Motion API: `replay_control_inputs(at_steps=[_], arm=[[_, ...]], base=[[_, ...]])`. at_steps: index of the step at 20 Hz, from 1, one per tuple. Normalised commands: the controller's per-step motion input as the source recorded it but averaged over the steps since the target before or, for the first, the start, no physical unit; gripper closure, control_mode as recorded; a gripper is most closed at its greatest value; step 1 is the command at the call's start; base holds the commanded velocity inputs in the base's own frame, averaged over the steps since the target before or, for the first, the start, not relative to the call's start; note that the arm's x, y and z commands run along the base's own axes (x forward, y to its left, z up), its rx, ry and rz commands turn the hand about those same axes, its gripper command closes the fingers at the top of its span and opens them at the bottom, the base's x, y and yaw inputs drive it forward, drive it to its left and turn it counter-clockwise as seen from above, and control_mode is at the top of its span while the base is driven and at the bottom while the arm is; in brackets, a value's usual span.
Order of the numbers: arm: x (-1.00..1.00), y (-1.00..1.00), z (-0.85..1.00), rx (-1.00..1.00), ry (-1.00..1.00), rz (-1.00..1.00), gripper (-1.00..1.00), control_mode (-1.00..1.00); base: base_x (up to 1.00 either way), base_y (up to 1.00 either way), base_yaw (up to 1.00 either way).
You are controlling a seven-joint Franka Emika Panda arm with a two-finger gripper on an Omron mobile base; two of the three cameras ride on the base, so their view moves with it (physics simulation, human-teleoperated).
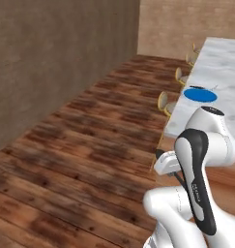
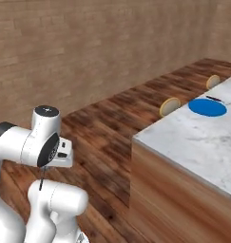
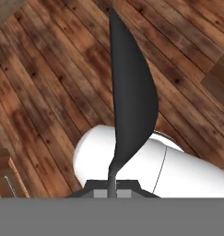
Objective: Take the fork and place it on the left side of the plate. Then take the spoon and place it on the right side of the plate. Make sure they're directly next to the plate.
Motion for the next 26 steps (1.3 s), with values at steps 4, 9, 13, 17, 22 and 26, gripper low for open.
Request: replay_control_inputs(at_steps=[4, 9, 13, 17, 22, 26], arm=[[0.0, 0.0, 0.0, 0.0, 0.0, 0.0, 1.0, 1.0], [0.0, 0.0, 0.0, 0.0, 0.0, 0.0, 1.0, 1.0], [0.0, 0.0, 0.0, 0.0, 0.0, 0.0, 1.0, 1.0], [0.0, 0.0, 0.0, 0.0, 0.0, 0.0, 1.0, 1.0], [0.0, 0.0, 0.0, 0.0, 0.0, 0.0, 1.0, 1.0], [0.0, 0.0, 0.0, 0.0, 0.0, 0.0, 1.0, 1.0]], base=[[0.24, 0.72, -0.48], [0.15, 0.78, -0.47], [0.14, 0.78, -0.47], [0.17, 0.81, -0.46], [0.27, 0.81, -0.46], [0.35, 0.69, -0.51]])
